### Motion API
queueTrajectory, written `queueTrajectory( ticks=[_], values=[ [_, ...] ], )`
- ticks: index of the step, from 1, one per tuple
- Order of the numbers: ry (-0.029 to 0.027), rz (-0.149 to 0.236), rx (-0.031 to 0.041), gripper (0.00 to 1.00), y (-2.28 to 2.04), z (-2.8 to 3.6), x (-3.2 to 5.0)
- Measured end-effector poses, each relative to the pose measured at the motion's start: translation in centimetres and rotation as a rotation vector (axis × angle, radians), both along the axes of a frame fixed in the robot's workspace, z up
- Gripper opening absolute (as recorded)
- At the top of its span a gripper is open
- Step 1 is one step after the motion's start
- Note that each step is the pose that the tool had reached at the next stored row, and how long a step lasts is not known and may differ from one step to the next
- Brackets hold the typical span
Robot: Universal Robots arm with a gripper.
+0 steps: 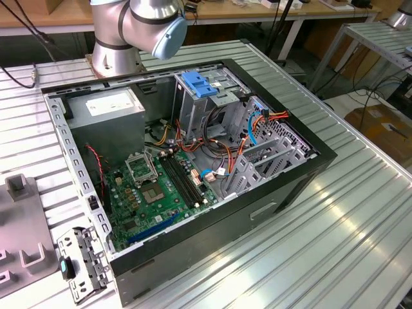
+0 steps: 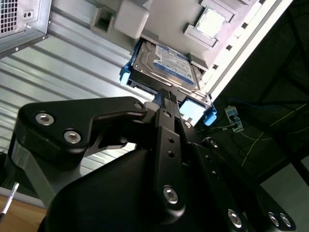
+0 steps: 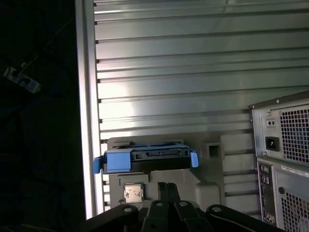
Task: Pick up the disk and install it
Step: 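Reach for the disk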
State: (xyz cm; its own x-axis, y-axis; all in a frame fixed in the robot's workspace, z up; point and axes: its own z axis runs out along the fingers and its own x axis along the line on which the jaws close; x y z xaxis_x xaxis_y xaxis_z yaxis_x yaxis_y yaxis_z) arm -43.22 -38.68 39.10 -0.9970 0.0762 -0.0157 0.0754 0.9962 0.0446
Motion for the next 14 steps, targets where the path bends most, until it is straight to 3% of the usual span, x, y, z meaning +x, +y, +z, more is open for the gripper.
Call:
queueTrajectory(
  ticks=[4, 10, 14],
  values=[
    [0.0097, 0.0, 0.0003, 0.11, 0.43, -0.18, -1.03],
    [0.0121, 0.0, 0.0002, 0.11, 1.08, -0.68, -3.0],
    [0.0136, 0.0, 0.0016, 0.11, 1.16, -0.78, -3.91]
  ],
)
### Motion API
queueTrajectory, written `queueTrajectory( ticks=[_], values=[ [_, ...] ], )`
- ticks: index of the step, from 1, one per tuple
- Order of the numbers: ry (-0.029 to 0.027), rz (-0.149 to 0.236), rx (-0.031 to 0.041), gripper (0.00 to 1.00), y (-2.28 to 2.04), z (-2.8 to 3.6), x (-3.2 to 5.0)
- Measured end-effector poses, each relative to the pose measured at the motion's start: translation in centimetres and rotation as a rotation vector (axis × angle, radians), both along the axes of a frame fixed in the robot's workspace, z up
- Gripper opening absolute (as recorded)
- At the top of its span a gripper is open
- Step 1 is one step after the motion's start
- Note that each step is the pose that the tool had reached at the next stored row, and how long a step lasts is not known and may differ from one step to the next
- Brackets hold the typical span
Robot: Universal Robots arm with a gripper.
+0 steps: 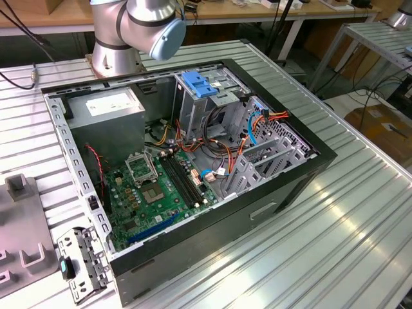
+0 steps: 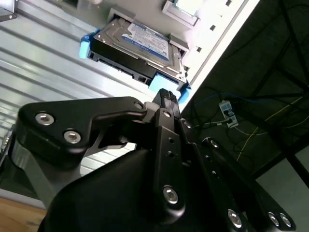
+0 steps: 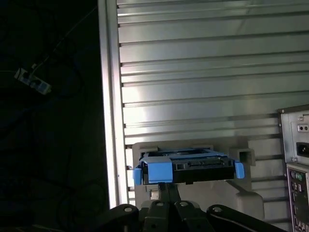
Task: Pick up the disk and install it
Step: 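Reach for the disk, then pick up the disk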
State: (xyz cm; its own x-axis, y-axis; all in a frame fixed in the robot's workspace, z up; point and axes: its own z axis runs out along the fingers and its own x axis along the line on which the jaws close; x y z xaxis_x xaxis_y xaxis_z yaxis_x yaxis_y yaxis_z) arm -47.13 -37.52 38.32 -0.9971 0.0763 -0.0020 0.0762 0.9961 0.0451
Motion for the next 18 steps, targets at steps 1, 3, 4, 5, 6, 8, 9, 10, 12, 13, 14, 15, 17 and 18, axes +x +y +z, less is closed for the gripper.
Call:
queueTrajectory(
  ticks=[1, 3, 4, 5, 6, 8, 9, 10, 12, 13, 14, 15, 17, 18],
  values=[
    [0.0, 0.0, 0.0001, 0.11, 0.0, 0.0, 0.0],
    [0.0001, 0.0, 0.0002, 0.11, 0.0, 0.01, 0.0],
    [0.0001, 0.0, 0.0002, 0.11, 0.0, 0.01, 0.0],
    [0.0, 0.0, 0.0003, 0.11, 0.0, 0.0, 0.0],
    [0.0001, 0.0, 0.0002, 0.11, 0.0, 0.01, 0.0],
    [0.0, 0.0, 0.0003, 0.11, 0.0, 0.0, 0.0],
    [0.0, 0.0, 0.0003, 0.11, 0.0, 0.0, 0.0],
    [0.0001, 0.0, 0.0003, 0.11, 0.0, 0.01, 0.0],
    [0.0, 0.0, 0.0004, 0.11, 0.0, 0.01, 0.0],
    [0.0001, 0.0, 0.0004, 0.11, 0.0, 0.01, 0.0],
    [0.0, 0.001, 0.0008, 0.11, 0.0, 0.0, 0.0],
    [0.0001, 0.003, 0.0017, 0.11, 0.0, 0.01, 0.0],
    [0.0001, 0.03, 0.0025, 0.11, 0.0, 0.01, 0.0],
    [0.0, 0.047, 0.0026, 0.11, 0.0, 0.0, 0.0]
  ],
)
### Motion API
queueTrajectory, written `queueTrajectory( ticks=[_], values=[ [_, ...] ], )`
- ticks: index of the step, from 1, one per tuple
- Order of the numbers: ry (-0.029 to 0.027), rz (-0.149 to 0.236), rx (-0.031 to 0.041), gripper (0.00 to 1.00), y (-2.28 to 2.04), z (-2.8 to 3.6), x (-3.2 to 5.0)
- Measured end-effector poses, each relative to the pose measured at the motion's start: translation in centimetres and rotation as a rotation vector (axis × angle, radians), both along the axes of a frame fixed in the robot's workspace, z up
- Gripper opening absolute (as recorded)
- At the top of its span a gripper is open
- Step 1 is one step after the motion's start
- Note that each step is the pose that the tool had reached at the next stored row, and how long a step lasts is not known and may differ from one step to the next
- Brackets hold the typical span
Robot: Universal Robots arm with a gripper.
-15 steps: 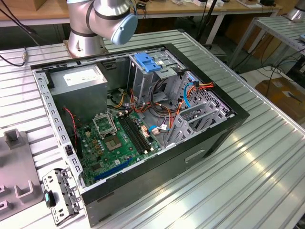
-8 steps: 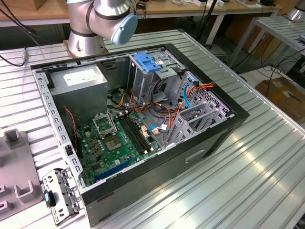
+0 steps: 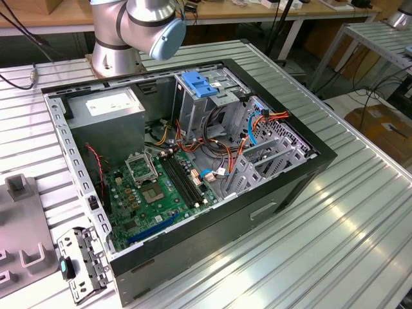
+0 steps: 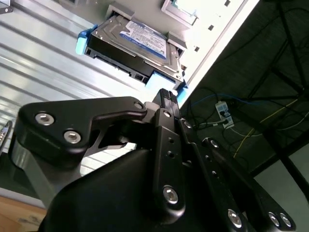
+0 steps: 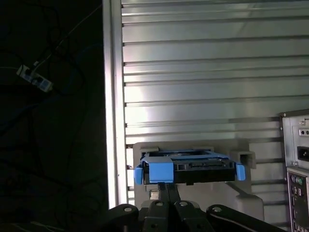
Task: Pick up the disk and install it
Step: 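Pick up the disk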
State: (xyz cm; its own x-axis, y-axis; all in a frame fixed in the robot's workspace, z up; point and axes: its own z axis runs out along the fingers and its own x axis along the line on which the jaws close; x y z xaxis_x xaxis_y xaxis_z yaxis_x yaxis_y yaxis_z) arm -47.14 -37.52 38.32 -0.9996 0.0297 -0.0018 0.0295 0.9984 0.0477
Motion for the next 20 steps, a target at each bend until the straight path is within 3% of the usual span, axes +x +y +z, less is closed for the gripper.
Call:
queueTrajectory(
  ticks=[6, 8, 13, 17, 20],
  values=[
    [0.0, 0.117, 0.0001, 0.11, 0.0, 0.0, 0.0],
    [0.0, 0.179, 0.0001, 0.11, 0.0, 0.0, 0.0],
    [0.0, 0.279, 0.0001, 0.11, 0.0, 0.0, 0.0],
    [0.0001, 0.401, 0.0, 0.11, 0.0, 0.0, 0.0],
    [0.0, 0.454, 0.0, 0.11, 0.0, 0.0, 0.0]
  ],
)
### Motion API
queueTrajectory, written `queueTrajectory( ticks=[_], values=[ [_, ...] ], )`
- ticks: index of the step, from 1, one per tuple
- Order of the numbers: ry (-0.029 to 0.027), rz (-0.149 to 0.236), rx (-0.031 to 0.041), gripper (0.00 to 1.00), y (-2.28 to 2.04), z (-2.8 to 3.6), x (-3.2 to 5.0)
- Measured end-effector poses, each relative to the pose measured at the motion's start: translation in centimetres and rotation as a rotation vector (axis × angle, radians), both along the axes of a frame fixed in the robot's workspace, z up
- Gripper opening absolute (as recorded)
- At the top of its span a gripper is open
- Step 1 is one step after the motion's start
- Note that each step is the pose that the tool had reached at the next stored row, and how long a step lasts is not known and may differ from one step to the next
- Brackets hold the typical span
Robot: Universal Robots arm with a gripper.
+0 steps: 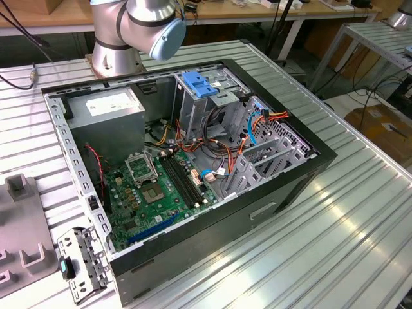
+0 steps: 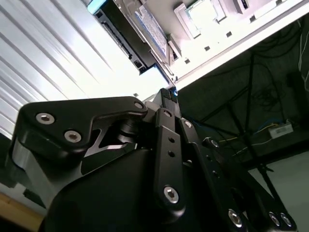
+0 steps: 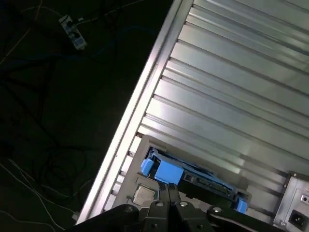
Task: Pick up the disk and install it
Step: 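Pick up the disk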
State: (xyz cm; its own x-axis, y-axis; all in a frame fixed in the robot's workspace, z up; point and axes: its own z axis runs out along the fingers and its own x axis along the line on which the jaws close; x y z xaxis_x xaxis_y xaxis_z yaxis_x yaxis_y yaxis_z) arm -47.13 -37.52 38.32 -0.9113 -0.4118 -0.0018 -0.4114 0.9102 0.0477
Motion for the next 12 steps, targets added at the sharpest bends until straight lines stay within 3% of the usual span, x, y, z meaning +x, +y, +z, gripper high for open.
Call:
queueTrajectory(
  ticks=[12],
  values=[
    [0.0, 0.217, 0.0, 0.11, 0.0, 0.0, 0.0]
  ],
)
